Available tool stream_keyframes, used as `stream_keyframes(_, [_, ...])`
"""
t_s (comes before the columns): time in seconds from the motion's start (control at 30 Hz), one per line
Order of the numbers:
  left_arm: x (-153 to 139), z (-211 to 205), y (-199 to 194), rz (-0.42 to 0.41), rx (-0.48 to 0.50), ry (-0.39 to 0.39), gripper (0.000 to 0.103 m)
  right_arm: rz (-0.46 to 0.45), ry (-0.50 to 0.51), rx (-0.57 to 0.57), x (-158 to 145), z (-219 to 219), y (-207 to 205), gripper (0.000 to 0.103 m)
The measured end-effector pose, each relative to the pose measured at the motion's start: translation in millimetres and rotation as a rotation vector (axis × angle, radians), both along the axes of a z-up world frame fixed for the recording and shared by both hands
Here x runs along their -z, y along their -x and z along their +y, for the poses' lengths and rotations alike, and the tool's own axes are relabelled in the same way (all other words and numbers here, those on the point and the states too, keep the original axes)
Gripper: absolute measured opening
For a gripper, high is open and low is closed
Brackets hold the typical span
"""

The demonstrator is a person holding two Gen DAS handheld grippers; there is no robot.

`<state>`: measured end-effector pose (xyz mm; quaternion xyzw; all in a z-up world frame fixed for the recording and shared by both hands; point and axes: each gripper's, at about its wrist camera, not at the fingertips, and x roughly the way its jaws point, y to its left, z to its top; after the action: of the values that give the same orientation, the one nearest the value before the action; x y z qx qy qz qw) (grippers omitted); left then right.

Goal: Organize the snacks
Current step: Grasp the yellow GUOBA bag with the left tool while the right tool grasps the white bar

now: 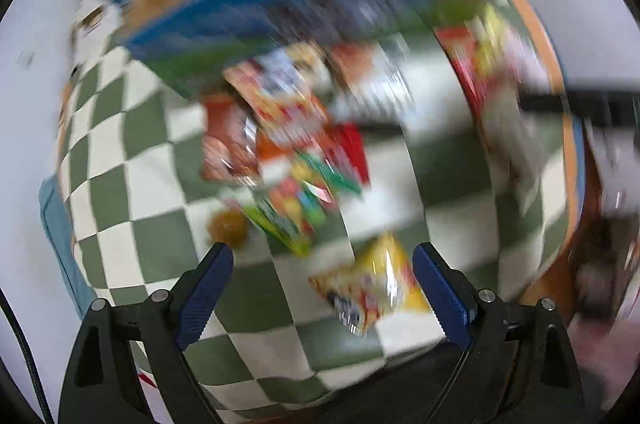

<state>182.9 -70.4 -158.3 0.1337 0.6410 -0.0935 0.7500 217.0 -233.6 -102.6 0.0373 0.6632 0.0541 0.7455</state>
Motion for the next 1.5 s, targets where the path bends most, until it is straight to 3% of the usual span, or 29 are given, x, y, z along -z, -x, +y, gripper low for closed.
stream_keyframes(0.3, [76,-39,39,0.132,0.343,-0.146,0.092,0.035,0.064,-0.018,45,-17,15,0.099])
stream_keyframes(0.4, [89,-54,41,0.101,0.398,-0.204,0.089,0.032,0.094,-0.031,55,-17,13,0.099])
stream_keyframes(0.43, [93,-57,39,0.106,0.394,-0.205,0.084,0.028,0.103,-0.041,58,-17,11,0.099])
stream_keyframes(0.47, [96,-58,36,0.111,0.374,-0.206,0.078,0.024,0.114,-0.049,62,-17,10,0.099])
stream_keyframes(0.53, [99,-56,23,0.12,0.294,-0.192,0.077,0.024,0.129,-0.056,67,-17,9,0.095])
stream_keyframes(0.6, [99,-45,7,0.121,0.171,-0.171,0.077,0.027,0.124,-0.039,71,-21,9,0.07])
stream_keyframes(0.67, [97,-31,-5,0.131,0.059,-0.141,0.077,0.044,0.098,-0.011,74,-24,13,0.067])
stream_keyframes(0.77, [97,-5,-19,0.152,-0.12,-0.086,0.077,0.065,0.091,0.009,81,-21,26,0.066])
stream_keyframes(0.87, [102,12,-20,0.198,-0.224,-0.034,0.077,0.11,0.057,0.025,90,-15,42,0.066])
stream_keyframes(1.03, [94,27,-7,0.26,-0.294,0.044,0.077,0.155,-0.027,0.052,103,-8,61,0.068])
stream_keyframes(1.1, [86,40,5,0.251,-0.33,0.057,0.077,0.168,-0.052,0.059,106,-10,64,0.073])
stream_keyframes(1.23, [61,64,20,0.242,-0.454,0.125,0.077,0.162,-0.042,0.046,109,-10,77,0.073])
stream_keyframes(1.33, [62,79,40,0.346,-0.515,0.22,0.077,0.157,-0.035,0.048,113,-11,87,0.073])
stream_keyframes(1.4, [78,73,55,0.464,-0.527,0.302,0.077,0.153,-0.043,0.059,116,-10,89,0.073])
stream_keyframes(1.5, [100,57,57,0.561,-0.566,0.376,0.077,0.131,-0.035,0.062,120,-6,93,0.07])
